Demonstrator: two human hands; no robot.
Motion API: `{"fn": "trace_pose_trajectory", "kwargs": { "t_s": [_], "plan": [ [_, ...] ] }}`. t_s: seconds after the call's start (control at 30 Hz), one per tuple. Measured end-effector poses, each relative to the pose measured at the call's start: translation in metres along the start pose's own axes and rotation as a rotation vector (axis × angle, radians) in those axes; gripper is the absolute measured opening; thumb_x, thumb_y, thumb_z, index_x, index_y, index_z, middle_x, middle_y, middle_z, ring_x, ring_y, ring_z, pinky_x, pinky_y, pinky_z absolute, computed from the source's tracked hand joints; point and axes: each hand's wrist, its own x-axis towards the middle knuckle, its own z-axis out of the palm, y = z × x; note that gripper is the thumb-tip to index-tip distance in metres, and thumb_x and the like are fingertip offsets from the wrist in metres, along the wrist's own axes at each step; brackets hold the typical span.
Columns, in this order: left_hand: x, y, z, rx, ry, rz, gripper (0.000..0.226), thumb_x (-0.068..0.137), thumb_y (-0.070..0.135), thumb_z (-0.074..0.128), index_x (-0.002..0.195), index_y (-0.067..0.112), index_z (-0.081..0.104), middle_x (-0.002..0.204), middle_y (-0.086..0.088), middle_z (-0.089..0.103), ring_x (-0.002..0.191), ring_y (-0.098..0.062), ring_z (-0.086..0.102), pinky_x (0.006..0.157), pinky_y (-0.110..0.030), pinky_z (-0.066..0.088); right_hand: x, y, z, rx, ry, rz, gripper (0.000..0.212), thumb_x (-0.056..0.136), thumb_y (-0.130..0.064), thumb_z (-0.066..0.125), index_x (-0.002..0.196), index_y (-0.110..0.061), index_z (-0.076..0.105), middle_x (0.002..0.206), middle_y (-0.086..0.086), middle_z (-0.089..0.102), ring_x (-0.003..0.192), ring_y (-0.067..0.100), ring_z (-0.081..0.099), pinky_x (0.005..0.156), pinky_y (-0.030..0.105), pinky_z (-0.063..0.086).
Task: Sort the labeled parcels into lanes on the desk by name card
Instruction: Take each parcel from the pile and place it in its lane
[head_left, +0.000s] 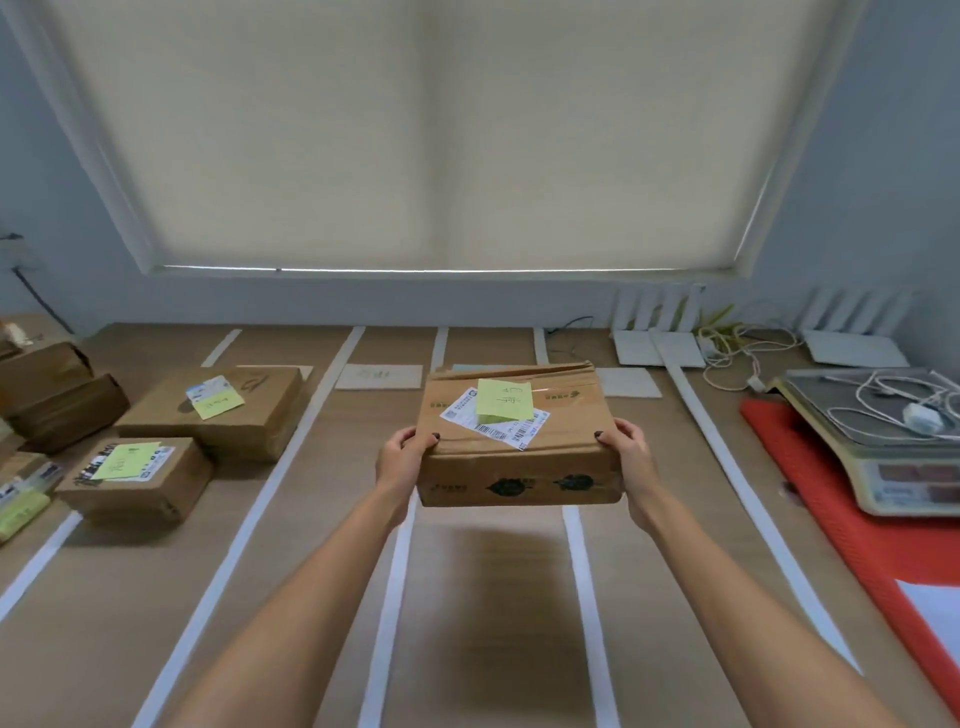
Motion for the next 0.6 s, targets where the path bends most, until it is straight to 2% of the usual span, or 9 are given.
{"fn": "trace_pose_trajectory", "kwargs": {
  "t_s": [0.1,0.17,0.23,0.3,0.37,0.43,0.53,0.6],
  "plan": [
    [-0.003,0.001,0.045,0.009,-0.011,-0.016,0.037,0.086,0.020,0.061,0.122,0.010,0.059,0.116,-0.014,0.062,0.103,-0.026,0.058,0.079,-0.032,0.047,0.010,0.002,-0.043,0.006,0.006,0.008,0.041,0.091,-0.026,0.053,0.131,-0.022,0.044,0.122,0.007,0.053,0.104,0.021,0.050,0.076,0.032,0.041],
    [-0.003,0.000,0.074,0.026,-0.039,-0.022,0.042,0.087,0.021,0.060,0.128,0.011,0.055,0.118,-0.011,0.060,0.105,-0.024,0.056,0.078,-0.029,0.046,0.019,0.004,-0.069,0.021,0.023,0.014,0.043,0.091,-0.027,0.053,0.133,-0.024,0.045,0.118,0.005,0.055,0.098,0.016,0.052,0.072,0.029,0.042],
    [-0.005,-0.002,0.101,0.042,-0.074,-0.017,0.043,0.088,0.022,0.060,0.130,0.013,0.051,0.116,-0.007,0.059,0.105,-0.022,0.055,0.074,-0.026,0.047,0.028,0.007,-0.092,0.031,0.051,0.039,0.048,0.091,-0.028,0.053,0.138,-0.026,0.043,0.120,0.005,0.052,0.101,0.016,0.053,0.071,0.028,0.042],
    [-0.004,-0.007,0.125,0.073,-0.103,-0.023,0.043,0.089,0.024,0.061,0.130,0.014,0.050,0.118,-0.006,0.058,0.105,-0.020,0.054,0.079,-0.030,0.049,0.040,0.013,-0.113,0.036,0.079,0.073,0.051,0.091,-0.029,0.054,0.140,-0.027,0.041,0.126,0.004,0.048,0.106,0.018,0.051,0.071,0.028,0.041],
    [-0.001,-0.016,0.148,0.112,-0.111,-0.043,0.045,0.090,0.027,0.060,0.132,0.015,0.049,0.123,-0.007,0.058,0.107,-0.020,0.053,0.089,-0.038,0.048,0.053,0.021,-0.132,0.029,0.081,0.093,0.050,0.091,-0.029,0.053,0.140,-0.028,0.042,0.124,0.003,0.051,0.098,0.012,0.053,0.067,0.025,0.041],
    [0.003,-0.026,0.168,0.124,-0.118,-0.058,0.048,0.090,0.027,0.060,0.135,0.015,0.047,0.127,-0.007,0.056,0.112,-0.021,0.053,0.090,-0.034,0.048,0.067,0.029,-0.146,0.022,0.103,0.108,0.050,0.091,-0.027,0.055,0.140,-0.026,0.043,0.121,0.001,0.053,0.092,0.009,0.052,0.064,0.024,0.041],
    [0.016,-0.041,0.199,0.141,-0.158,-0.095,0.049,0.091,0.025,0.059,0.138,0.017,0.046,0.129,-0.005,0.056,0.115,-0.021,0.052,0.088,-0.029,0.046,0.094,0.046,-0.162,0.030,0.170,0.140,0.054,0.089,-0.024,0.059,0.139,-0.024,0.040,0.121,-0.001,0.047,0.098,0.014,0.048,0.066,0.023,0.039],
    [0.029,-0.049,0.219,0.142,-0.186,-0.112,0.048,0.093,0.024,0.057,0.139,0.020,0.044,0.129,-0.003,0.057,0.111,-0.019,0.053,0.086,-0.029,0.046,0.116,0.056,-0.168,0.028,0.194,0.138,0.056,0.088,-0.022,0.062,0.139,-0.023,0.038,0.124,0.001,0.047,0.102,0.014,0.045,0.073,0.024,0.038]
  ]
}}
